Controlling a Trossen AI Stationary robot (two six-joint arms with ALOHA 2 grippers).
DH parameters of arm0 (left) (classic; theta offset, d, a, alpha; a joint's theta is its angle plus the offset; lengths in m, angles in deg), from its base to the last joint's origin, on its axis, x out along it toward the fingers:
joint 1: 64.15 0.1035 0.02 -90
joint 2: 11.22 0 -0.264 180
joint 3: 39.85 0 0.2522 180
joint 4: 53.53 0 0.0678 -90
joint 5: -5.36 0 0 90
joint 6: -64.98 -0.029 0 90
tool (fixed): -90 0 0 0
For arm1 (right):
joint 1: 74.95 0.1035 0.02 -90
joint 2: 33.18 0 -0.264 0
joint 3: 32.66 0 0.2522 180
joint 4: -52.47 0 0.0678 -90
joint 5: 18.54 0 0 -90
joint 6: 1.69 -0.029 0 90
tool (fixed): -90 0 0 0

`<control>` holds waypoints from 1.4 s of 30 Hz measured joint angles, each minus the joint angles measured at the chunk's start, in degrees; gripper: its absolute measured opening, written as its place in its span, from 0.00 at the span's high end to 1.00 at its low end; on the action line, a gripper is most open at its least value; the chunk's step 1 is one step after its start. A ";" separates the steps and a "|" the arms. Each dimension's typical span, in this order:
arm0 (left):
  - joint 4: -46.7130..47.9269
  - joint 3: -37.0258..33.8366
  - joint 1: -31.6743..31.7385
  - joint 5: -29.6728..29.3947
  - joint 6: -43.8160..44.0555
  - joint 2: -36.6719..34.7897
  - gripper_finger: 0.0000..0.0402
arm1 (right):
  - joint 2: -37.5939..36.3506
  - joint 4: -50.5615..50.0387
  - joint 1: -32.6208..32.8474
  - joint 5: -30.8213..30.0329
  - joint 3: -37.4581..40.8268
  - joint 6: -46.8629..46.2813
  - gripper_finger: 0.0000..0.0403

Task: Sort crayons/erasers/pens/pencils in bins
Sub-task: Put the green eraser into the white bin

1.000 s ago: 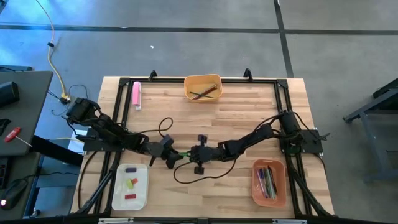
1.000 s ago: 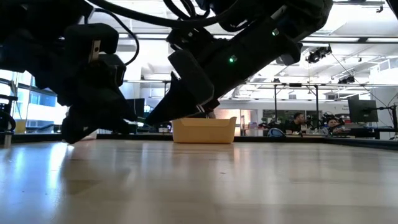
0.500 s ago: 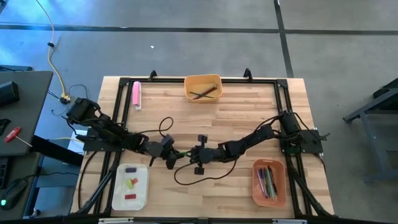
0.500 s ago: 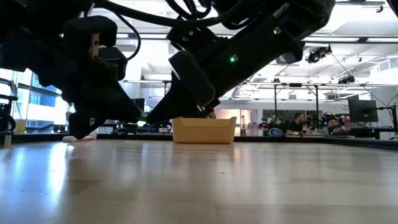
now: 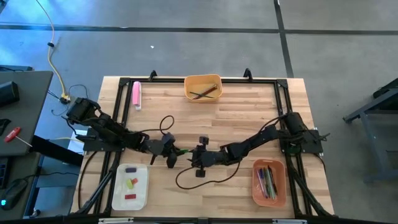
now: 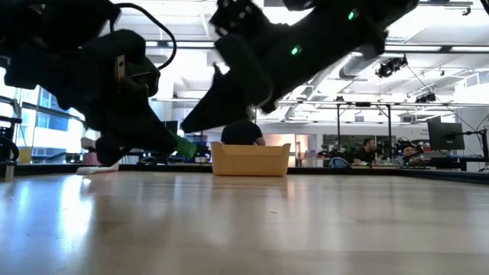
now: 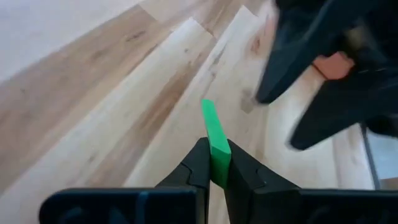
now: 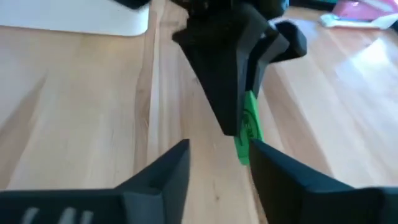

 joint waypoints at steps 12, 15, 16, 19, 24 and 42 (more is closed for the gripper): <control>19.61 3.92 1.34 5.57 -14.98 -8.10 0.97 | -11.82 -22.48 1.01 -2.76 1.61 -0.42 0.67; 30.33 7.92 -0.96 9.21 -17.20 -11.30 0.97 | -12.31 -19.22 -0.16 -2.57 5.80 1.11 0.81; 33.87 9.21 -2.22 9.51 -17.35 -12.32 0.97 | -12.33 -16.20 -0.69 -2.39 7.74 1.45 0.87; 44.95 14.01 -7.10 9.83 -17.27 -13.96 0.97 | -12.33 -4.27 -2.54 0.26 14.16 2.01 0.98; 64.66 23.88 -16.91 10.22 -10.87 -14.09 0.97 | -12.41 13.01 -4.45 3.18 22.64 2.67 0.95; 80.21 29.72 -42.29 19.90 22.70 -10.07 0.97 | -12.79 15.51 -4.61 3.38 24.79 2.51 1.00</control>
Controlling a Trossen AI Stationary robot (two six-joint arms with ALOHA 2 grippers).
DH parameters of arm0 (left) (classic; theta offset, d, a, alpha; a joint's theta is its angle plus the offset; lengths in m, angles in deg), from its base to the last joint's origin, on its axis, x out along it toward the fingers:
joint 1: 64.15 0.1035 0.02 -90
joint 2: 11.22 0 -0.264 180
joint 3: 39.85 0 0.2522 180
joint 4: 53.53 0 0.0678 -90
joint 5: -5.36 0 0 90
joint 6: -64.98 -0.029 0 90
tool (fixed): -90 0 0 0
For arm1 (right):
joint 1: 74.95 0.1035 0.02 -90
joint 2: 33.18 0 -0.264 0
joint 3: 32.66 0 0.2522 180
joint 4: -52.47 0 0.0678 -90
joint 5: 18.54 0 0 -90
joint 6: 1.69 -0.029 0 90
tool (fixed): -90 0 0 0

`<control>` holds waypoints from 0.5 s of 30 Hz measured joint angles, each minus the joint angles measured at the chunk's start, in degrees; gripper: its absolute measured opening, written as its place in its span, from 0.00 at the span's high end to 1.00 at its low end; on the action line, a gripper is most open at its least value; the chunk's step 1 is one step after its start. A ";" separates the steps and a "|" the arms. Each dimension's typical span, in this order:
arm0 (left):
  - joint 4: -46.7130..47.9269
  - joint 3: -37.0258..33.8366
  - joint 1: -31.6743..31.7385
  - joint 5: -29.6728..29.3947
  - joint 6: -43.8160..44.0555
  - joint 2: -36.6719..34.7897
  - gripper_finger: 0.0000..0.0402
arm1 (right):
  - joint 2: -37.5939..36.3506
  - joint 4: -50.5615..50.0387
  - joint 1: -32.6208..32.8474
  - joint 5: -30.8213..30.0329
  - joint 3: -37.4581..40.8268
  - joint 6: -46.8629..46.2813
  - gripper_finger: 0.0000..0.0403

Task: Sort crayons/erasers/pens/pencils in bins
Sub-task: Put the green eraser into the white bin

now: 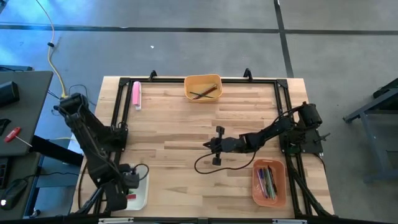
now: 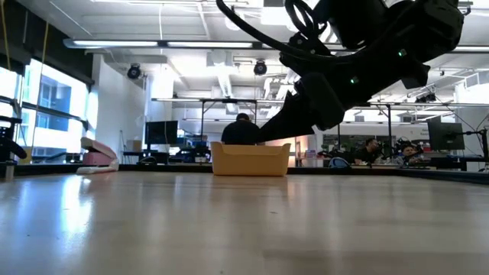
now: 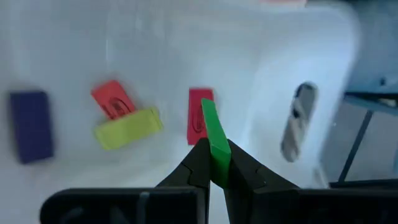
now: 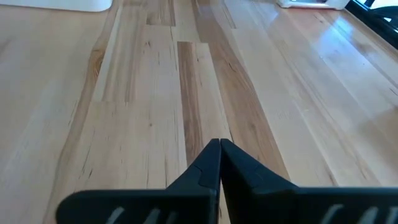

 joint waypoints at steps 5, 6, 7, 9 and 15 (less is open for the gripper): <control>-2.96 -1.15 -0.74 1.83 -0.28 4.93 0.97 | 0.00 0.41 -0.17 -0.33 -0.02 0.00 1.00; -2.93 -1.15 -0.64 1.93 -0.72 5.69 0.97 | 0.00 0.69 -0.20 -0.42 -0.02 0.00 1.00; -2.84 -1.15 -0.57 1.91 -0.82 6.31 0.97 | 0.00 1.08 -0.22 -0.42 -0.02 0.00 1.00; -2.84 -1.15 -0.18 2.32 -0.96 7.42 0.94 | 0.00 2.00 -0.22 -0.46 -0.04 0.65 1.00; -2.72 -1.15 0.09 2.64 -1.02 8.00 0.86 | 0.00 3.88 -0.28 -0.51 -0.04 2.56 1.00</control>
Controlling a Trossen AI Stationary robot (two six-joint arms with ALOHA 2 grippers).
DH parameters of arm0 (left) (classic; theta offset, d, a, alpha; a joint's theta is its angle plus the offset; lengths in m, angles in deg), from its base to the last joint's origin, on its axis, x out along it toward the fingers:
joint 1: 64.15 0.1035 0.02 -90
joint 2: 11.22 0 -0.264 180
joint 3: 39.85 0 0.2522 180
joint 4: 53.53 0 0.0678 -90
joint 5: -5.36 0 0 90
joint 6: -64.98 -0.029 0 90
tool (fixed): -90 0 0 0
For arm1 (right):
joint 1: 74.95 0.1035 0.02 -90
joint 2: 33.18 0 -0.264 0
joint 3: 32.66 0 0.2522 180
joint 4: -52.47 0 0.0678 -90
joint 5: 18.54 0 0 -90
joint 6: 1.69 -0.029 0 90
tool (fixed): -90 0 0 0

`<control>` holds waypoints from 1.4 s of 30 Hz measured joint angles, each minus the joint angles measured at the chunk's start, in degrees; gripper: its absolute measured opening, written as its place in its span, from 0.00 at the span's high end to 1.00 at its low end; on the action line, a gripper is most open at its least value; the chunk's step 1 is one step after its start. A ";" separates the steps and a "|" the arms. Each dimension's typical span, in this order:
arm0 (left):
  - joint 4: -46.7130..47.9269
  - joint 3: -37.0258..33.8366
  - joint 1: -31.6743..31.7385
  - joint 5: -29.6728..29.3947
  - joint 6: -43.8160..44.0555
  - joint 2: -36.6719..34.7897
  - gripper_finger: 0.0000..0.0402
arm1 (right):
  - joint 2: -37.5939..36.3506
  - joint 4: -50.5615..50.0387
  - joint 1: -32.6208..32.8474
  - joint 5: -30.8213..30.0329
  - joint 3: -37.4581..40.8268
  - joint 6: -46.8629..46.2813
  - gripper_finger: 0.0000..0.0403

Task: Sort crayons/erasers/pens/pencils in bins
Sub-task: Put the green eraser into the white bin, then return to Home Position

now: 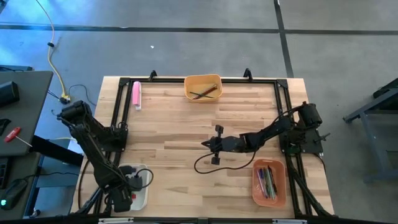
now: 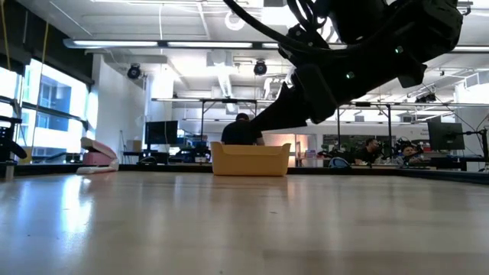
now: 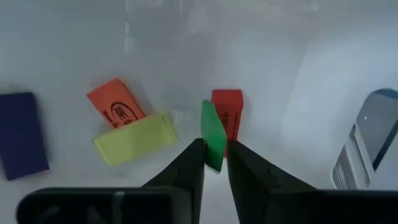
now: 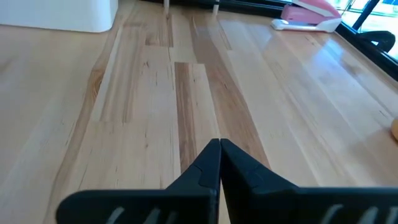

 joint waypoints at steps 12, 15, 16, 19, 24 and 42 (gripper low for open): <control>4.68 1.28 -0.04 -1.94 -3.47 -0.31 0.69 | 0.00 -1.47 0.00 0.34 0.00 -1.27 1.00; 9.48 4.10 -0.07 -3.08 -4.58 -0.35 0.64 | 0.00 -1.74 0.00 0.34 0.00 -1.28 1.00; 11.12 5.36 -0.07 -3.70 -5.40 -0.35 0.63 | 0.00 -1.68 0.00 0.36 0.00 -1.26 1.00; 17.02 9.59 -0.04 -6.04 -8.52 -0.37 0.61 | 0.00 -1.65 0.00 0.34 0.00 -1.27 1.00; 22.86 15.46 0.63 -10.26 -15.21 -0.76 0.65 | 0.00 -1.65 0.00 -0.64 0.00 -1.29 1.00; -10.85 7.20 32.65 -4.93 -65.52 -14.26 0.99 | -3.94 3.46 -3.25 11.07 0.02 3.54 1.00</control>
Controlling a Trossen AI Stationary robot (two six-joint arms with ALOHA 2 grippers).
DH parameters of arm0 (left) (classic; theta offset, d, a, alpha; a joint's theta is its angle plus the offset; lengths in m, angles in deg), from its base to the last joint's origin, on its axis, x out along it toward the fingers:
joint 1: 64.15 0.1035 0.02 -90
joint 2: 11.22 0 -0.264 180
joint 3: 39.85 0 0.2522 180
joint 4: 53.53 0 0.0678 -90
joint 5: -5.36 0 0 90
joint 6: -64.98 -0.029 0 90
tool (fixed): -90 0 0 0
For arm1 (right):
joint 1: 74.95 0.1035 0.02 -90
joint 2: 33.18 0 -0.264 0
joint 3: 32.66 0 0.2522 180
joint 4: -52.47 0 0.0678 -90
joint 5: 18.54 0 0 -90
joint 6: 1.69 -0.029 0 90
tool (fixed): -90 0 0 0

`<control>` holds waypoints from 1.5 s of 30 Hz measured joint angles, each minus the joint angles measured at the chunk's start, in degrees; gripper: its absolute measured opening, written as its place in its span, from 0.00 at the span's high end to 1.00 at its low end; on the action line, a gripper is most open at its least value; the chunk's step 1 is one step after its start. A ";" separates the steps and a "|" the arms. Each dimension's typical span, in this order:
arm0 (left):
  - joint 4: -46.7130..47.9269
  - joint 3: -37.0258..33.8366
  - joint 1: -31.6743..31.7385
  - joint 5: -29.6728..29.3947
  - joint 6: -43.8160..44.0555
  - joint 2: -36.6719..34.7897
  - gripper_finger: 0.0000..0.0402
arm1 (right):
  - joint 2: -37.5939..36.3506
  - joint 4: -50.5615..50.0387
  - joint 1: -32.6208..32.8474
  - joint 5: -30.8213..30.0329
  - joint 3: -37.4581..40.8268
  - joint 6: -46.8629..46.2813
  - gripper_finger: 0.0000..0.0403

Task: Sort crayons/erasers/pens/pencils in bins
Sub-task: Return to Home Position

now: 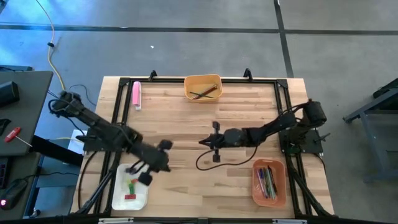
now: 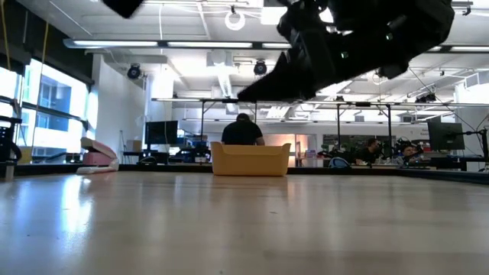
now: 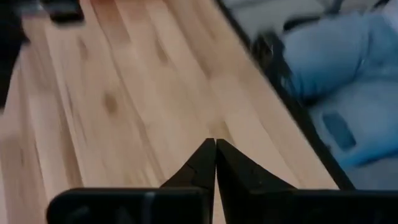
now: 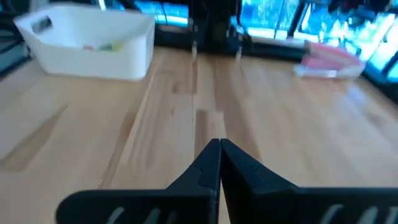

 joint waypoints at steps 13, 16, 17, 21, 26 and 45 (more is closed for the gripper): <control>-44.03 -21.02 22.24 17.14 -9.54 -5.09 0.99 | -11.06 -5.07 -4.40 5.20 0.09 5.51 1.00; -48.27 -25.19 24.83 17.22 -9.49 -8.09 0.99 | -12.74 -6.45 -5.54 5.73 0.09 5.80 1.00; -49.11 -26.55 25.57 17.30 -9.49 -9.54 0.99 | -13.39 -7.06 -5.94 5.89 0.09 6.02 1.00; -52.48 -31.11 27.91 17.38 -9.50 -15.87 0.99 | -16.36 -9.65 -8.04 6.74 0.08 6.98 1.00; -52.57 -35.76 31.24 17.35 -9.47 -22.90 0.99 | -20.12 -13.89 -11.81 8.35 0.09 7.63 1.00; -56.46 -51.92 41.68 17.41 -4.34 -44.19 0.99 | -23.15 -22.77 -17.04 6.86 0.09 9.14 1.00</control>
